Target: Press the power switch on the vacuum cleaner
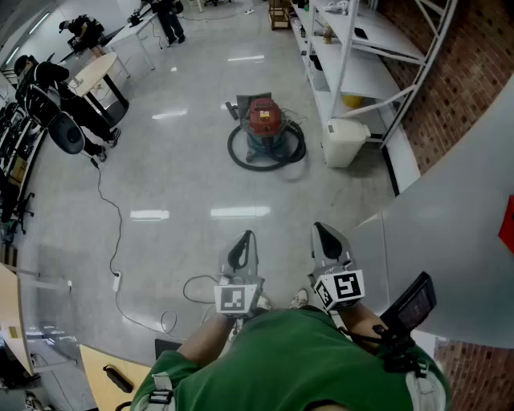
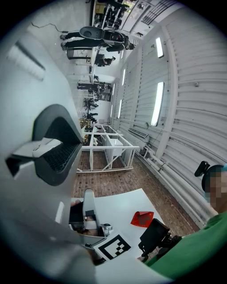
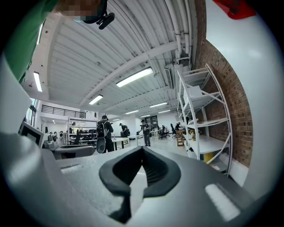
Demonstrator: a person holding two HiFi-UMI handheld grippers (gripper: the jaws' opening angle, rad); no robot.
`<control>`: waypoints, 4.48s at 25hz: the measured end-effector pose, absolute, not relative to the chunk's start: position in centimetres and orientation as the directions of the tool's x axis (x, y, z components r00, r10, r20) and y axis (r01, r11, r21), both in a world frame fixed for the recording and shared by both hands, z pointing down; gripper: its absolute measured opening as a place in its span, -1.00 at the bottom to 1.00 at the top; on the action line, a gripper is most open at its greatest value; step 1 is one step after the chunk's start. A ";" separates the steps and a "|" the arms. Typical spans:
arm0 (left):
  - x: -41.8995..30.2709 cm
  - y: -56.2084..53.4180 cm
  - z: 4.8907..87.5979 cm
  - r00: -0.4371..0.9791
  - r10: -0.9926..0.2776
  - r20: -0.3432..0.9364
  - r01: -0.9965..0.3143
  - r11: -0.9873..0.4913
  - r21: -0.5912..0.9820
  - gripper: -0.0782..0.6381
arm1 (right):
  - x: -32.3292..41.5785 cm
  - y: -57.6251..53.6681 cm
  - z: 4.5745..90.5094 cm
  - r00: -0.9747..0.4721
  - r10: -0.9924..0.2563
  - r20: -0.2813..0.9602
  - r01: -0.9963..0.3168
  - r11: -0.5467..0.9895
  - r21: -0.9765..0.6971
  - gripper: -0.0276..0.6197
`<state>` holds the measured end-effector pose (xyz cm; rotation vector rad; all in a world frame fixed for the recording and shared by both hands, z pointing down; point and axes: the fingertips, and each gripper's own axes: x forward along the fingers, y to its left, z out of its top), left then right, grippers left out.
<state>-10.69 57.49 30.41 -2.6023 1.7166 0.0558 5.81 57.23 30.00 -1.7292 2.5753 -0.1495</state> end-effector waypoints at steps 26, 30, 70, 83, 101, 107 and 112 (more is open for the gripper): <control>-7.9 56.4 30.1 0.356 -0.934 -0.020 -0.935 -0.356 0.008 -0.76 | 9.2 56.1 29.9 -0.399 -0.917 0.012 -0.911 0.395 -0.123 -0.91; -7.1 56.5 30.5 0.333 -0.943 -0.025 -0.943 -0.333 -0.003 -0.76 | 10.3 55.8 30.3 -0.413 -0.911 0.003 -0.904 0.410 -0.122 -0.91; -15.7 35.7 30.4 0.353 -0.933 -0.072 -0.932 -0.357 0.063 -0.76 | 2.5 35.9 30.2 -0.367 -0.929 0.035 -0.928 0.364 -0.075 -0.91; -21.4 30.3 30.9 0.336 -0.939 -0.070 -0.936 -0.341 0.085 -0.76 | -3.8 29.7 31.0 -0.405 -0.912 0.066 -0.914 0.401 -0.068 -0.91; -18.2 17.0 31.1 0.293 -0.955 -0.045 -0.953 -0.295 0.064 -0.76 | -1.0 15.3 31.3 -0.455 -0.888 0.064 -0.888 0.448 -0.099 -0.91; -15.2 12.0 31.2 0.279 -0.960 -0.033 -0.957 -0.281 0.069 -0.76 | 2.2 10.4 31.8 -0.464 -0.883 0.070 -0.884 0.456 -0.107 -0.91; -12.9 8.7 31.3 0.263 -0.964 -0.024 -0.962 -0.264 0.066 -0.76 | 4.7 7.0 32.3 -0.475 -0.876 0.077 -0.877 0.465 -0.120 -0.91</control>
